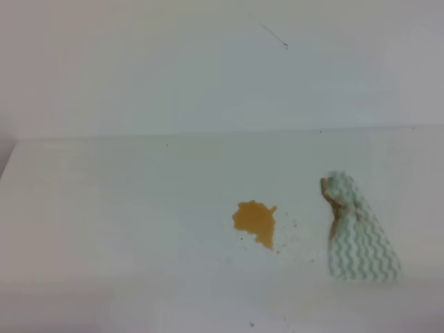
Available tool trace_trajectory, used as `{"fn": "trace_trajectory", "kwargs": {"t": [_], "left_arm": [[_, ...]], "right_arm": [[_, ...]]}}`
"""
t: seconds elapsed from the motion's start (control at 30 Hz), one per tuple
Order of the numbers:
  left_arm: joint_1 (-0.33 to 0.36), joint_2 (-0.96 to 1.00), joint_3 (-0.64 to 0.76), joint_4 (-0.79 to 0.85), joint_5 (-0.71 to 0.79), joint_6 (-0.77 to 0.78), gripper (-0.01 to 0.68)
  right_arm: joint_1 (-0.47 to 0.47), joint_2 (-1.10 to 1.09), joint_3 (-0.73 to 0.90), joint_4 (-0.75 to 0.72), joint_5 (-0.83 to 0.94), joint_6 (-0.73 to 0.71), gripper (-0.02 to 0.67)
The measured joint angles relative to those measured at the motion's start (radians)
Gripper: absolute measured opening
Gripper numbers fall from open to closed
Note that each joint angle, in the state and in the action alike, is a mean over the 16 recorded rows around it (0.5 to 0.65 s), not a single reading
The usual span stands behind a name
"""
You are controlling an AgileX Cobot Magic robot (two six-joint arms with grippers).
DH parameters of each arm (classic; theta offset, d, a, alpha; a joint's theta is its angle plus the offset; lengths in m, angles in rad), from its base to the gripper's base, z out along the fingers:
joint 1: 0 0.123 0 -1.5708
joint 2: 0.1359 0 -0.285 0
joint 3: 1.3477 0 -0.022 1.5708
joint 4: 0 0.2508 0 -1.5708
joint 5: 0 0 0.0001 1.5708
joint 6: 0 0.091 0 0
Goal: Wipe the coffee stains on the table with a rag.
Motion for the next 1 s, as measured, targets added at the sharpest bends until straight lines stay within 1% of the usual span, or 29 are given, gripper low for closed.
{"fn": "trace_trajectory", "kwargs": {"t": [1.0], "left_arm": [[0.000,-0.012,0.000,0.000,0.000,0.000,-0.003]], "right_arm": [[0.000,0.000,0.000,0.000,0.000,0.000,-0.003]]}}
